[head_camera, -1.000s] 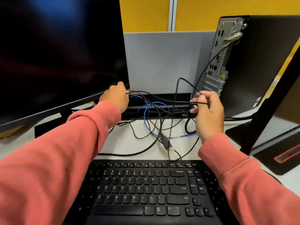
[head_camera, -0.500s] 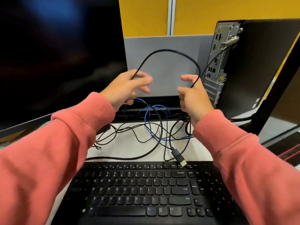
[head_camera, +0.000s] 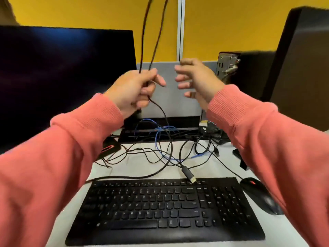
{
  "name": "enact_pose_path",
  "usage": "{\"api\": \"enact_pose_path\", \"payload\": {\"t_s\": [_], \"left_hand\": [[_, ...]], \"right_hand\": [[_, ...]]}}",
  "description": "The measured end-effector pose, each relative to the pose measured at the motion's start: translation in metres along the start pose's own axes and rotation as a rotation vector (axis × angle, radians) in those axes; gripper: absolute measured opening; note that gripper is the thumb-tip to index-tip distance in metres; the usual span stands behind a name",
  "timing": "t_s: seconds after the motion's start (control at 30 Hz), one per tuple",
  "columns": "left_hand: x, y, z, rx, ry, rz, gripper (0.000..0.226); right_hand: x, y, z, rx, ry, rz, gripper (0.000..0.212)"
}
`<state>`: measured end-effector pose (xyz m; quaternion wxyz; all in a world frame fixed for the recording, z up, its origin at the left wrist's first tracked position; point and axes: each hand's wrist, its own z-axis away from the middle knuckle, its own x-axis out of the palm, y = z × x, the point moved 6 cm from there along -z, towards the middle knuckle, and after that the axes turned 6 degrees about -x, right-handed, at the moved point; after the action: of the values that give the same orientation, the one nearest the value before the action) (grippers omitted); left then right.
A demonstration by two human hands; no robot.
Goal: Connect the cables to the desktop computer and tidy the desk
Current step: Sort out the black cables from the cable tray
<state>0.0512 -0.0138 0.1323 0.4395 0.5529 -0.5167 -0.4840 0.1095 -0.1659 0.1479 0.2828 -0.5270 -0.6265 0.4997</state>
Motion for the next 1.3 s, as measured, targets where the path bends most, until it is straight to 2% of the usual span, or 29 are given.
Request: {"api": "enact_pose_path", "payload": {"t_s": [0.1, 0.17, 0.23, 0.33, 0.43, 0.47, 0.53, 0.6, 0.73, 0.77, 0.83, 0.87, 0.97, 1.07, 1.13, 1.2, 1.23, 1.3], "left_hand": [[-0.017, 0.033, -0.006, -0.003, 0.078, 0.14, 0.042], [-0.022, 0.048, -0.008, 0.016, 0.109, 0.189, 0.043], [-0.025, 0.061, -0.011, 0.048, 0.141, 0.232, 0.043], [-0.034, 0.074, -0.014, 0.104, 0.185, 0.301, 0.044], [-0.055, 0.069, -0.015, 0.125, 0.296, 0.294, 0.041], [-0.061, 0.062, -0.013, 0.105, 0.341, 0.251, 0.035], [-0.064, 0.039, -0.01, 0.018, 0.381, 0.124, 0.018], [-0.053, 0.011, -0.008, -0.082, 0.33, -0.008, 0.023], [0.001, -0.028, -0.011, -0.125, 0.048, -0.028, 0.047], [0.014, -0.031, -0.012, -0.116, -0.025, -0.015, 0.045], [0.036, -0.03, -0.011, -0.079, -0.114, -0.009, 0.025], [0.042, -0.026, -0.01, -0.061, -0.121, -0.003, 0.015], [0.031, -0.01, -0.016, 0.003, 0.032, 0.026, 0.042], [0.005, 0.014, -0.02, 0.063, 0.136, 0.11, 0.052], [-0.008, 0.032, -0.019, 0.082, 0.156, 0.169, 0.055], [-0.016, 0.047, -0.018, 0.091, 0.162, 0.189, 0.057], [-0.018, 0.054, -0.015, 0.098, 0.158, 0.191, 0.057], [-0.02, 0.065, -0.011, 0.123, 0.148, 0.207, 0.059]], "right_hand": [[0.017, 0.055, 0.029, 0.118, -0.219, 0.108, 0.053], [0.033, 0.08, 0.048, 0.118, -0.376, 0.174, 0.054], [0.044, 0.099, 0.061, 0.064, -0.477, 0.274, 0.04], [0.048, 0.123, 0.068, -0.014, -0.47, 0.541, 0.02], [0.035, 0.129, 0.063, 0.002, -0.302, 0.849, 0.025], [0.028, 0.121, 0.059, -0.018, -0.198, 0.828, 0.028], [0.011, 0.094, 0.05, -0.076, 0.015, 0.633, 0.034], [0.001, 0.054, 0.036, -0.142, 0.135, 0.468, 0.039], [0.003, -0.023, 0.015, -0.209, 0.144, 0.107, 0.037], [0.006, -0.041, 0.013, -0.219, 0.121, 0.053, 0.037], [0.012, -0.068, 0.009, -0.24, 0.065, 0.041, 0.037], [0.014, -0.077, 0.009, -0.251, 0.035, 0.037, 0.037], [0.011, -0.084, 0.007, -0.29, 0.033, -0.028, 0.031], [0.002, -0.047, 0.007, -0.253, 0.07, -0.029, 0.009], [0.009, 0.004, 0.016, -0.117, -0.032, 0.077, 0.029], [0.026, 0.058, 0.039, 0.001, -0.261, 0.329, 0.05], [0.035, 0.083, 0.052, 0.034, -0.38, 0.432, 0.048], [0.045, 0.121, 0.066, 0.047, -0.481, 0.589, 0.014]]}}
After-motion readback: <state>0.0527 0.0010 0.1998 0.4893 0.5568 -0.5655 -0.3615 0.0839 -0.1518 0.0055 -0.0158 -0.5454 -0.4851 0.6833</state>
